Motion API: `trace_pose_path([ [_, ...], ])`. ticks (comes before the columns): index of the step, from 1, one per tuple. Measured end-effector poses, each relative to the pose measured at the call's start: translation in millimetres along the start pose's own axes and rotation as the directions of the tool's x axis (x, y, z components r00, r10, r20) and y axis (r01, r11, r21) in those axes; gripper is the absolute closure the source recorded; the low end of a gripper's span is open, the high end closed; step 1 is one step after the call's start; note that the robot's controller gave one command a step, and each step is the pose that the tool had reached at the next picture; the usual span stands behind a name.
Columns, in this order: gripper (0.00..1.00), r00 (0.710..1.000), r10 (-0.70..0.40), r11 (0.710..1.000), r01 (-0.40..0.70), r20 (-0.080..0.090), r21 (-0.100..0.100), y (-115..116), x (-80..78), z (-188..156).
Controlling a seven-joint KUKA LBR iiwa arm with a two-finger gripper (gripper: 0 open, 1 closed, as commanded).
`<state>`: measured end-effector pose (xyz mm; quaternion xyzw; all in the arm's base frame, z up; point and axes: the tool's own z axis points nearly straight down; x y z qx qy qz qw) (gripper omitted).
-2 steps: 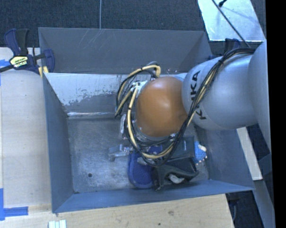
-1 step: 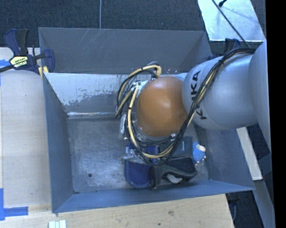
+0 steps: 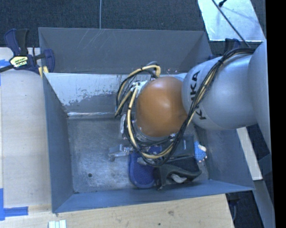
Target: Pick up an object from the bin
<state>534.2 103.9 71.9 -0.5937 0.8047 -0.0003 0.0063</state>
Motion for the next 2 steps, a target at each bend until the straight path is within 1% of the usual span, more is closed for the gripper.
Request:
trace_pose_path([
  [1, 1.0, 1.0, 0.001, 1.0, -0.001, -0.004, -0.002, 0.0, 1.3, -0.5],
  [2, 0.0, 1.0, 0.001, 1.0, -0.001, -0.001, -0.002, 0.6, 0.1, 0.0],
])
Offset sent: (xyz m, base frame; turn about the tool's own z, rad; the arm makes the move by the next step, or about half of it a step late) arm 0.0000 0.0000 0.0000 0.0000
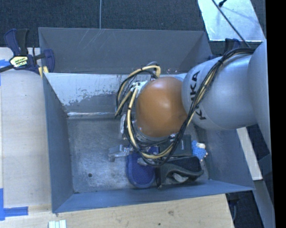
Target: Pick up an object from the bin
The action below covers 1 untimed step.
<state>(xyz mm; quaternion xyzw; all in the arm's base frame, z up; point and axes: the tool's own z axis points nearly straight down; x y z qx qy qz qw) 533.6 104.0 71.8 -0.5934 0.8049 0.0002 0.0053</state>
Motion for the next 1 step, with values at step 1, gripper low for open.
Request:
trace_pose_path([
  [1, 1.0, 1.0, 0.0, 1.0, 0.0, 0.0, 0.0, -0.1, -0.5, -0.7],
])
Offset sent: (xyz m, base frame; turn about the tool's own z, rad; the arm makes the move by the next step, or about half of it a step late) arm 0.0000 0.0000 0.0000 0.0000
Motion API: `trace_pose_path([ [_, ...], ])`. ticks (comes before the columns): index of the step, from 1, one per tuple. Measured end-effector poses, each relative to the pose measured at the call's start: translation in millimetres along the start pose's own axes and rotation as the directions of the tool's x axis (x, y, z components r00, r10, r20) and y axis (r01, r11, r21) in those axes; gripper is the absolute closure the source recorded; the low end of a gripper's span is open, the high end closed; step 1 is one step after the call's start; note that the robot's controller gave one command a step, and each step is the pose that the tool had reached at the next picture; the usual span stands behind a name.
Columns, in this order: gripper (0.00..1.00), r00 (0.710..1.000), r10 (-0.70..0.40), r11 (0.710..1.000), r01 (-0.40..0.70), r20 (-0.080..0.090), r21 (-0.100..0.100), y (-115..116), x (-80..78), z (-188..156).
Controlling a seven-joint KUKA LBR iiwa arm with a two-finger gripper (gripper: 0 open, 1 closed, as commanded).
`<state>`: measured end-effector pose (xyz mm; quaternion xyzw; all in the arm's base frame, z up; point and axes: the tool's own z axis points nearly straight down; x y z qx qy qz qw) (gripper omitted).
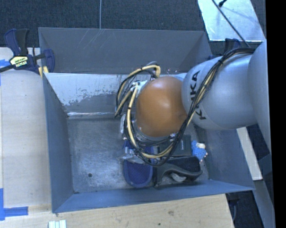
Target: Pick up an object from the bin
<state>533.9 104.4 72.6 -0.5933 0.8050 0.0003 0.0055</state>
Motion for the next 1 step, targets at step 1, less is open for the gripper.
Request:
trace_pose_path([
  [1, 0.0, 1.0, 0.0, 1.0, 0.0, -0.002, -0.002, 0.5, 0.7, 1.0],
])
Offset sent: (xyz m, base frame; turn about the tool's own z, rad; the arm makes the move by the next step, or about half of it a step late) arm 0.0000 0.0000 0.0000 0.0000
